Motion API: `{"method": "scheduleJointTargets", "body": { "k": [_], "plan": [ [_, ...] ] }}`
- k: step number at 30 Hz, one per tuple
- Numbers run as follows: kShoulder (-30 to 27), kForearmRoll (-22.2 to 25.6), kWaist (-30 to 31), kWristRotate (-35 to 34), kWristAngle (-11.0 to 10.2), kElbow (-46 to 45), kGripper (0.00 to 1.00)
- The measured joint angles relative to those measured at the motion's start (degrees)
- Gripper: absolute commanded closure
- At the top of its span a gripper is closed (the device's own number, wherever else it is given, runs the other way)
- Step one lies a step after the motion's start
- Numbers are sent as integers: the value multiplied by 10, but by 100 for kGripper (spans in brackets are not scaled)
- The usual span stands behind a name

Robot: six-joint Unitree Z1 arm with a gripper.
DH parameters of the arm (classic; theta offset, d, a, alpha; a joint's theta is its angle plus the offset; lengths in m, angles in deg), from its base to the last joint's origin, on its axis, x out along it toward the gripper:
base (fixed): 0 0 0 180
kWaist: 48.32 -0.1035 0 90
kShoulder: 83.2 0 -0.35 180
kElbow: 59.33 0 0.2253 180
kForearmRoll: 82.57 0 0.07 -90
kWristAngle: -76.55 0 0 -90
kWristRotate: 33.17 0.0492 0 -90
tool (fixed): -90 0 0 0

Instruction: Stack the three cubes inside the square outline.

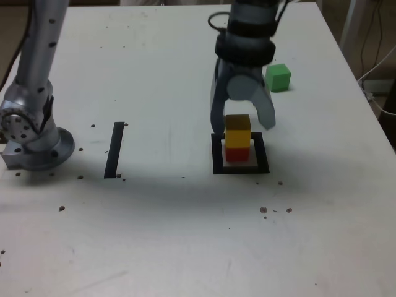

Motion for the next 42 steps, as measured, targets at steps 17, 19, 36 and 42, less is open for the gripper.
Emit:
{"method": "scheduleJointTargets", "body": {
  "k": [17, 19, 36, 42],
  "plan": [
    [-5, 64, -128, 24, -92, 114, 0],
    [24, 66, -140, 29, -89, 149, 0],
    [197, 125, -206, 58, -57, 366, 1],
    [244, 140, -215, 71, -38, 417, 3]
  ]
}}
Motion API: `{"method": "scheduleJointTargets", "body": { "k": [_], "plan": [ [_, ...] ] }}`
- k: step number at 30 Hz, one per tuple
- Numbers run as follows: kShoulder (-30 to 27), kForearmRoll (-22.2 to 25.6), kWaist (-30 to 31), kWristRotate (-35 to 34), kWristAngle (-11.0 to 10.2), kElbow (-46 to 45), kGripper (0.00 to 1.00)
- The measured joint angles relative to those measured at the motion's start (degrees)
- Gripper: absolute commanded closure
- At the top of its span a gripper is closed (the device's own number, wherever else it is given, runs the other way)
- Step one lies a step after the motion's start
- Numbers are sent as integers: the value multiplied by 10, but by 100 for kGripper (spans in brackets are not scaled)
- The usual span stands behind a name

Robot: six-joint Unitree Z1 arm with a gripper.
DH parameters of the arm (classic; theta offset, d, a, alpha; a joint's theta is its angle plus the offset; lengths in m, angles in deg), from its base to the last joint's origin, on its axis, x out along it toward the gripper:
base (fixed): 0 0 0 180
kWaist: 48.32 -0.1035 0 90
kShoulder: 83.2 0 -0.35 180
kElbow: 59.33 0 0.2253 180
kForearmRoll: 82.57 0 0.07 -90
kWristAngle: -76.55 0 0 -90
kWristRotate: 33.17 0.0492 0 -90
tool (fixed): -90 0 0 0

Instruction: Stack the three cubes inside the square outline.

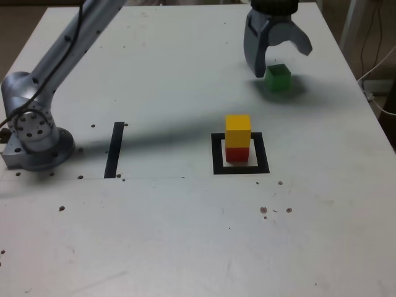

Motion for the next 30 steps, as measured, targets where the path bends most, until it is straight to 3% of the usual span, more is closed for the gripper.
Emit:
{"method": "scheduleJointTargets", "body": {
  "k": [3, 9, 12, 16, 30],
  "plan": [
    [20, 8, -2, 3, 6, 20, 11],
    [49, 32, -9, 4, 12, 50, 53],
    [52, 34, -11, 2, 12, 50, 68],
    [52, 35, -11, 2, 13, 50, 72],
    [52, 37, -6, 2, 20, 47, 72]
  ]
}}
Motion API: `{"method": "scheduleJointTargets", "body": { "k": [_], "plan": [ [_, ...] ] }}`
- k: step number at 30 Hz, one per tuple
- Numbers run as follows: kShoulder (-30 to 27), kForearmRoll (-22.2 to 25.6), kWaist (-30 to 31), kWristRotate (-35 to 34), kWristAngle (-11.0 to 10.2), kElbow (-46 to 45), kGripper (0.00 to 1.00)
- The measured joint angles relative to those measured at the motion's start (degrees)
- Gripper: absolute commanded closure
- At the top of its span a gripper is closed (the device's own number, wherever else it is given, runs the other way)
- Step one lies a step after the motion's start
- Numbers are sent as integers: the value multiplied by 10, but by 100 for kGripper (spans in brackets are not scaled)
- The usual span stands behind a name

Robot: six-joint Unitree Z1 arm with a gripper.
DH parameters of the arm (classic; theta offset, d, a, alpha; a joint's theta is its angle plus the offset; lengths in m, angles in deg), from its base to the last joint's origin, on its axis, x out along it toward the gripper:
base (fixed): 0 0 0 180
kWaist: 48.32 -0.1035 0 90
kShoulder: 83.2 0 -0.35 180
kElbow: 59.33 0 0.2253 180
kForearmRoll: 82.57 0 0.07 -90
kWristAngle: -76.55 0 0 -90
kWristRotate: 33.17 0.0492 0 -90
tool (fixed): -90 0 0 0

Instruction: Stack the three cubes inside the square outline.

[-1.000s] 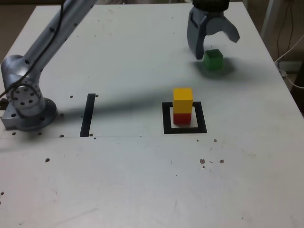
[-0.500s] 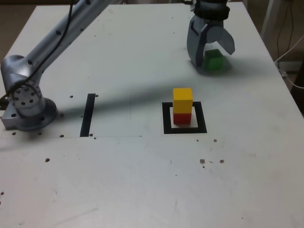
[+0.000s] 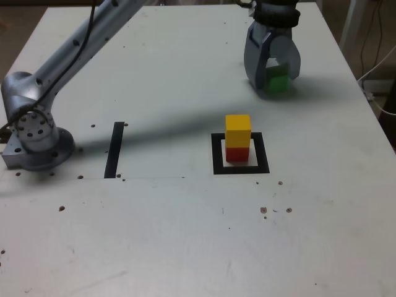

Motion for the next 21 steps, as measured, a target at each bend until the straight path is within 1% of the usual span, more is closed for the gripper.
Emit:
{"method": "scheduleJointTargets", "body": {
  "k": [10, 13, 16, 21],
  "plan": [
    [-2, 3, 2, 2, 0, -2, 73],
    [-12, 4, 2, 4, -3, -15, 73],
    [-41, 4, 4, 8, -7, -42, 73],
    [-108, 4, 17, 11, -11, -116, 72]
  ]
}}
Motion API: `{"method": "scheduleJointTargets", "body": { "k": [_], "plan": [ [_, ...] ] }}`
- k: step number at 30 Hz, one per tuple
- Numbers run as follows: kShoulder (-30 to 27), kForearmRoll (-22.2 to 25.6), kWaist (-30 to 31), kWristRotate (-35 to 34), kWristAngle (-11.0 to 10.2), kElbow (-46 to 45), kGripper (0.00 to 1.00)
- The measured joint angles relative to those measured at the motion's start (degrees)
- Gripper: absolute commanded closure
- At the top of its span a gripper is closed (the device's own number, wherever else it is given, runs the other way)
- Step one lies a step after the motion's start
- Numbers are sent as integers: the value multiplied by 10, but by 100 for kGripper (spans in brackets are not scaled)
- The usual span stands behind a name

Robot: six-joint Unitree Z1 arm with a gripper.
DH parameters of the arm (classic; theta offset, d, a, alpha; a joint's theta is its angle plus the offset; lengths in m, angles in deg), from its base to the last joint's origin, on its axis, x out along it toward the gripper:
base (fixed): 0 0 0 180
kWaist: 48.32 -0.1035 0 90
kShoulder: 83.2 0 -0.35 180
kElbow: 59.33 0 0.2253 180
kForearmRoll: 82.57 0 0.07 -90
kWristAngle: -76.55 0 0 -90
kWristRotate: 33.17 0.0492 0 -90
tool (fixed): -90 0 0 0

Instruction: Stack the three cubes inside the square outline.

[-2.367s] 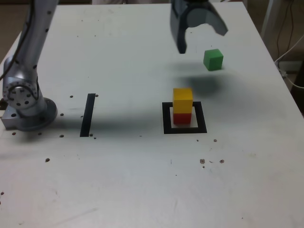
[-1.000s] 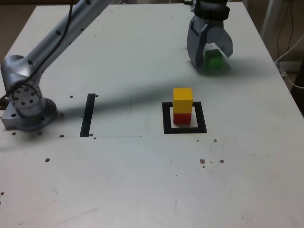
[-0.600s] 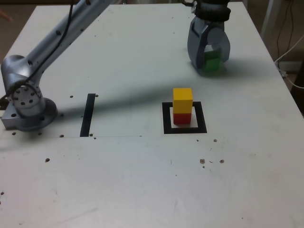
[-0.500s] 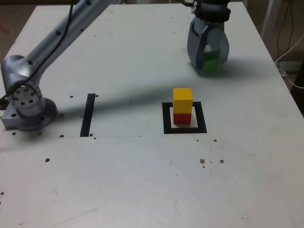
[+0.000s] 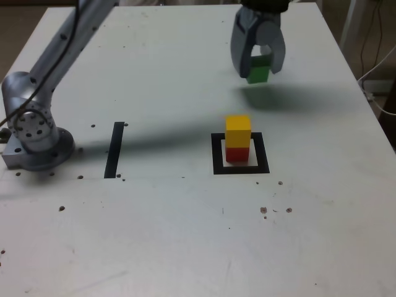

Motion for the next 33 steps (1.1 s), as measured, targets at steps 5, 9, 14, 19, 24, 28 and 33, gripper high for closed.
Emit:
{"method": "scheduleJointTargets", "body": {
  "k": [5, 9, 14, 19, 24, 28, 33],
  "plan": [
    [-69, -1, 29, 0, 8, -81, 72],
    [-123, -1, 55, 0, 20, -130, 72],
    [-182, -2, 99, -16, 29, -164, 72],
    [-190, -4, 132, -34, 33, -179, 72],
    [-196, -4, 167, -53, 35, -182, 72],
    [-196, -6, 187, -66, 35, -183, 72],
    [-196, -8, 204, -78, 35, -184, 72]
  ]
}}
